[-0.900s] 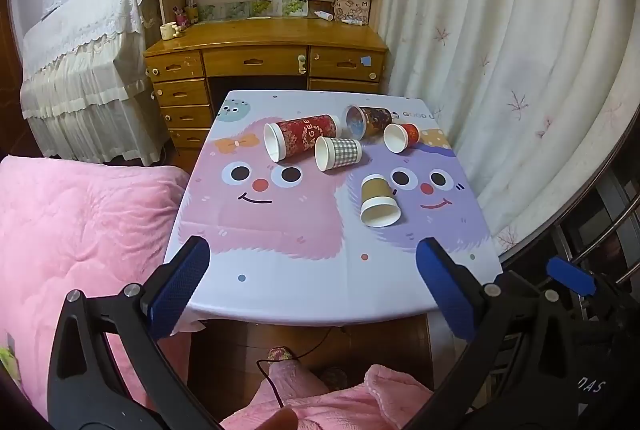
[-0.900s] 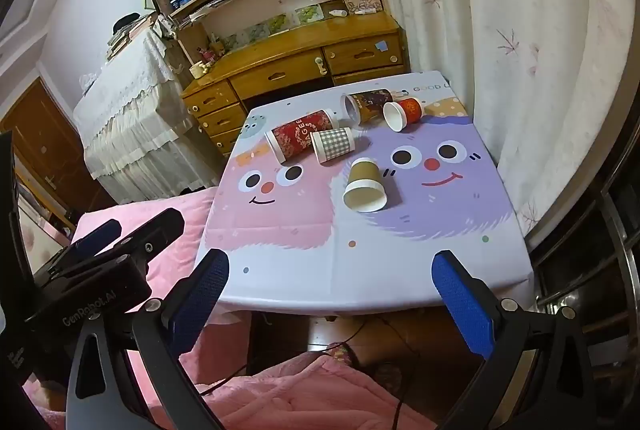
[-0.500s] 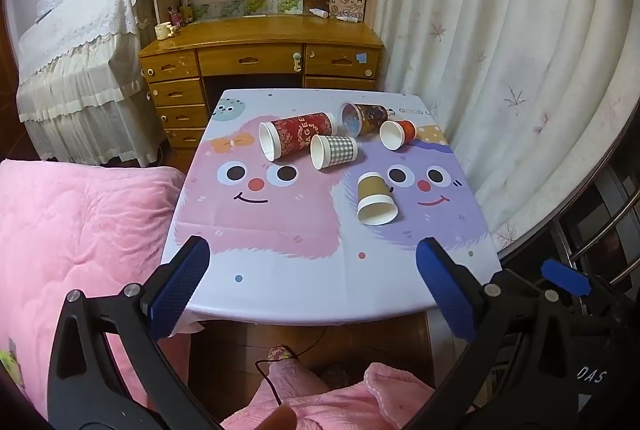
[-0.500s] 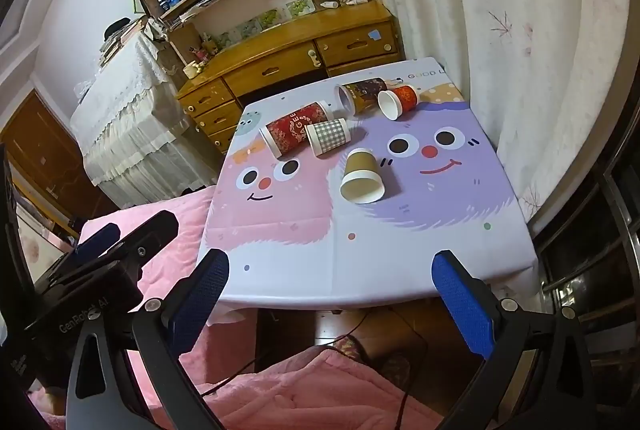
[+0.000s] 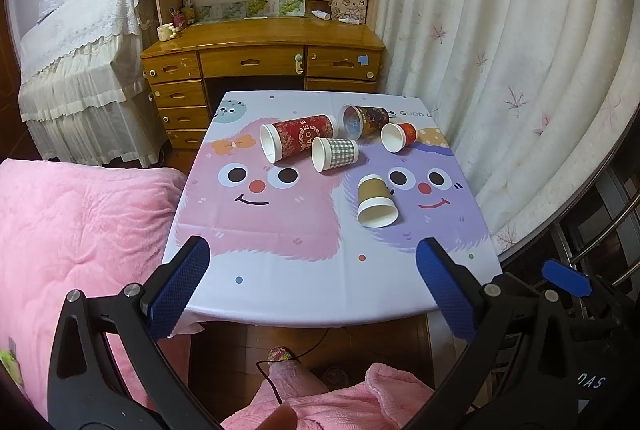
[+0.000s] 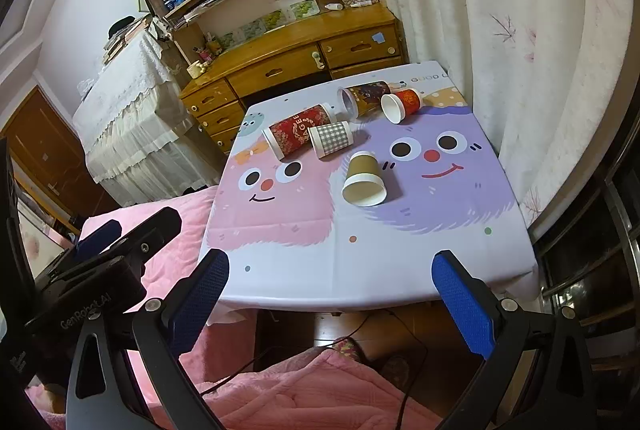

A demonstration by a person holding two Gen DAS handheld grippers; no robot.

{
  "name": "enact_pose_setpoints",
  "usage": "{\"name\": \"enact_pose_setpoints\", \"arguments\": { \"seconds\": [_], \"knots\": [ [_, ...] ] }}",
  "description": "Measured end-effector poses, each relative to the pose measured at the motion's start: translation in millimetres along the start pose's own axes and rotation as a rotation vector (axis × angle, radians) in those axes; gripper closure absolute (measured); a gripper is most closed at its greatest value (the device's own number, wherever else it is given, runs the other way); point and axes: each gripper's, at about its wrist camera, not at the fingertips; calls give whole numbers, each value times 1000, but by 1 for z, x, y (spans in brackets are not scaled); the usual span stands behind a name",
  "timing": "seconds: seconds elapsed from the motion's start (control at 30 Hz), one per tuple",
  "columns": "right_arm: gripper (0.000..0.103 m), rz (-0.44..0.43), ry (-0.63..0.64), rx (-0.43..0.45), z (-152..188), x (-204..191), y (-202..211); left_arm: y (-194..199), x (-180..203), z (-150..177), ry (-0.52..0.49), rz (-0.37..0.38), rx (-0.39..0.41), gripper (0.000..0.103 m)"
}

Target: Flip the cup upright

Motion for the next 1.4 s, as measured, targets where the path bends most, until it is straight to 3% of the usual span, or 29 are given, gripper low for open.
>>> {"name": "enact_pose_setpoints", "arguments": {
  "seconds": [0.83, 1.4],
  "knots": [
    [0, 13, 5, 6, -1, 3, 4, 1, 2, 0, -1, -8, 9, 1],
    [0, -5, 13, 3, -11, 4, 11, 1, 13, -7, 3, -10, 0, 8]
  ]
}}
Point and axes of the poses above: each gripper's, at about its wrist camera, not at the fingertips, and y roughly against the way its jaws point, x to its right, z to its underside, and after that the axes turned 8 degrees about y, right-handed
